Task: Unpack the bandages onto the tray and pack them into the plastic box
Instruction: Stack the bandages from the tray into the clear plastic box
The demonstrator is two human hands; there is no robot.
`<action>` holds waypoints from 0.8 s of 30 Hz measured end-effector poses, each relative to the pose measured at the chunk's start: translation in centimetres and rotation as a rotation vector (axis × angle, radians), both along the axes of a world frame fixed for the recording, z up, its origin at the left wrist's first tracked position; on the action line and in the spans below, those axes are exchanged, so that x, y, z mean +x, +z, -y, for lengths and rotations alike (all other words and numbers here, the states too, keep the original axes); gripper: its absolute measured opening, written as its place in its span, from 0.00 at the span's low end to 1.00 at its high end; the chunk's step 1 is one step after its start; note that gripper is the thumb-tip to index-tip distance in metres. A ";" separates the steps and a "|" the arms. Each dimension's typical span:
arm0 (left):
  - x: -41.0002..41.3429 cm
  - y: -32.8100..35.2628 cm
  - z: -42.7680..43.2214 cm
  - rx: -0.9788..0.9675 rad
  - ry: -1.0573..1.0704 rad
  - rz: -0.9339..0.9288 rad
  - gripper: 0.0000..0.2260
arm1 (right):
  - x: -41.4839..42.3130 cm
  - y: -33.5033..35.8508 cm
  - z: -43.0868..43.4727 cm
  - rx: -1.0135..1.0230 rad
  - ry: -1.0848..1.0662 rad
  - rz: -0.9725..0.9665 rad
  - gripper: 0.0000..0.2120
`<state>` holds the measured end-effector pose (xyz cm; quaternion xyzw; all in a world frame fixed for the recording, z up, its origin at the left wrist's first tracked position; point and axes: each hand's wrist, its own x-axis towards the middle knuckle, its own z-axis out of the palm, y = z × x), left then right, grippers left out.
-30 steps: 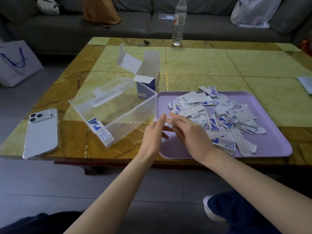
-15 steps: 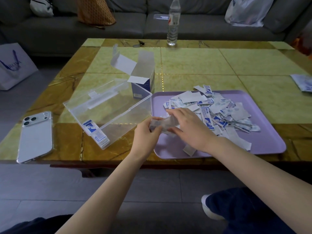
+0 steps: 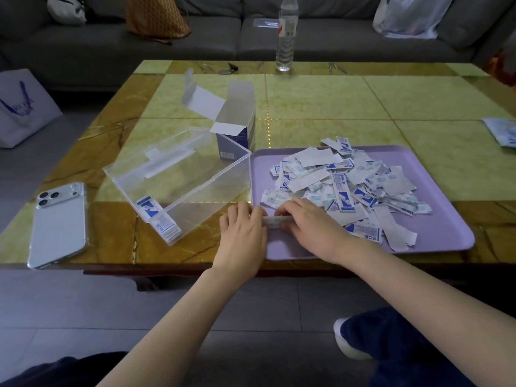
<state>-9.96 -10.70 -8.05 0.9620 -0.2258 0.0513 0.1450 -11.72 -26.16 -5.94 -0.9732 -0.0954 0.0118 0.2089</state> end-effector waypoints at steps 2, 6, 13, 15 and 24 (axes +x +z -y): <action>0.2 0.0 0.2 0.009 0.004 0.018 0.09 | 0.1 -0.1 0.0 0.009 -0.016 0.021 0.10; 0.7 -0.2 0.2 0.063 -0.020 0.056 0.07 | -0.2 -0.7 0.1 0.157 -0.131 0.056 0.13; 0.1 0.1 0.6 0.107 -0.080 0.058 0.08 | -1.0 -1.7 -2.0 0.365 -0.179 0.044 0.22; 0.1 0.0 0.8 0.105 -0.111 0.089 0.11 | -0.8 -1.9 -2.1 0.345 -0.167 0.044 0.18; 0.7 0.6 0.9 0.175 -0.156 0.168 0.09 | -0.9 -1.7 -0.9 0.192 -0.197 0.176 0.14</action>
